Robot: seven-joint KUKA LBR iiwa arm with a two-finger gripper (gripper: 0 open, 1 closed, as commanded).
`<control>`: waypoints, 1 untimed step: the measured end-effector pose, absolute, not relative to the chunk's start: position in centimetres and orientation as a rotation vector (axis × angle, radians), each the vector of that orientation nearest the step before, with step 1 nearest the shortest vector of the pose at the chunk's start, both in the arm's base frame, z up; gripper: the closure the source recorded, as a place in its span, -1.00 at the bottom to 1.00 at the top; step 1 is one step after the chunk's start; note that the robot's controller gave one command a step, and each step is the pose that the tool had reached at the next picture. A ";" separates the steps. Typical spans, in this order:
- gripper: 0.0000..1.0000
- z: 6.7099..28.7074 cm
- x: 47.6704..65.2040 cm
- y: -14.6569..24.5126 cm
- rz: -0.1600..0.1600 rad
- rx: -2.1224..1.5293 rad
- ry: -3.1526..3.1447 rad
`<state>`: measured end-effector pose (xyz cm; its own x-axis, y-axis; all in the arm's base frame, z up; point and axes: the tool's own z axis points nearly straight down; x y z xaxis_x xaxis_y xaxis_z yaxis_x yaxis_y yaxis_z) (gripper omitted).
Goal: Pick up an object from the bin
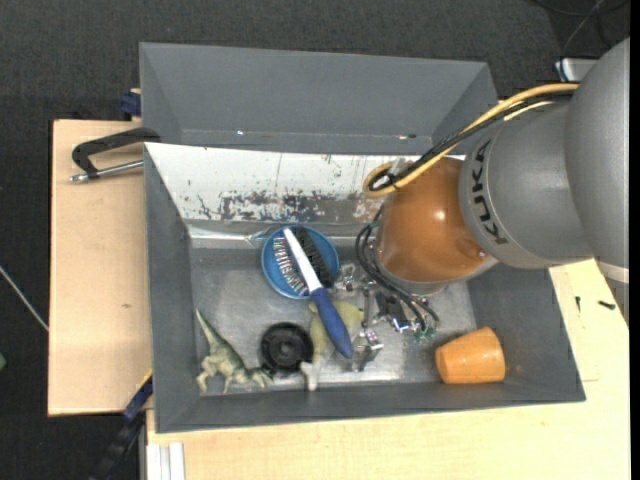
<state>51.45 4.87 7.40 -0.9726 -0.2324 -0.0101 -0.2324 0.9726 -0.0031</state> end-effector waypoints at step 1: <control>1.00 7.5 51.6 5.0 0.000 -0.369 3.102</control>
Offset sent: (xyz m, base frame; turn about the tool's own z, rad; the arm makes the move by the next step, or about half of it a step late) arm 0.0000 0.0000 0.0000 0.0000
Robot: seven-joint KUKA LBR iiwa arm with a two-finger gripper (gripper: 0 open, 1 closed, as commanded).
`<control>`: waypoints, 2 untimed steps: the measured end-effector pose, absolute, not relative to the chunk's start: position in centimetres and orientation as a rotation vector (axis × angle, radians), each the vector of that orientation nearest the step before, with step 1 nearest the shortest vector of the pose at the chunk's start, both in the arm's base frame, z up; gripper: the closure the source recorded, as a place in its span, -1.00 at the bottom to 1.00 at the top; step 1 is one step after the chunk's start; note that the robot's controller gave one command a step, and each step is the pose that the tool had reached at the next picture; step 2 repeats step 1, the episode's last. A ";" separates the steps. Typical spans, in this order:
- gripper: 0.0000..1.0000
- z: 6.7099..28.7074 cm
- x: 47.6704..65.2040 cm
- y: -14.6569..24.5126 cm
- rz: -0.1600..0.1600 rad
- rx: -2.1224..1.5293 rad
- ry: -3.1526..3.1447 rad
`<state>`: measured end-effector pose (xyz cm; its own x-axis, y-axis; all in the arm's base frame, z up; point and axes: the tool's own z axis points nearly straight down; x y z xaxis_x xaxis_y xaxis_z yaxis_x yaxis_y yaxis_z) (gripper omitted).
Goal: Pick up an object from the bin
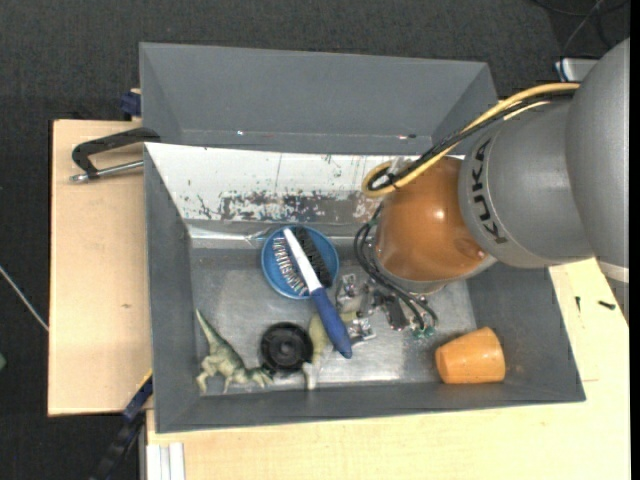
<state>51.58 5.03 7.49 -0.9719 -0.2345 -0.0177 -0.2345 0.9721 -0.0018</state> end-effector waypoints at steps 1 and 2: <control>1.00 20.8 49.6 4.4 0.000 -0.483 3.091; 1.00 20.8 49.6 4.4 0.000 -0.483 3.091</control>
Offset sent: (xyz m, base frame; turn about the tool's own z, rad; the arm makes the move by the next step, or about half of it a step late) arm -0.0223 -0.0075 0.1278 -0.0739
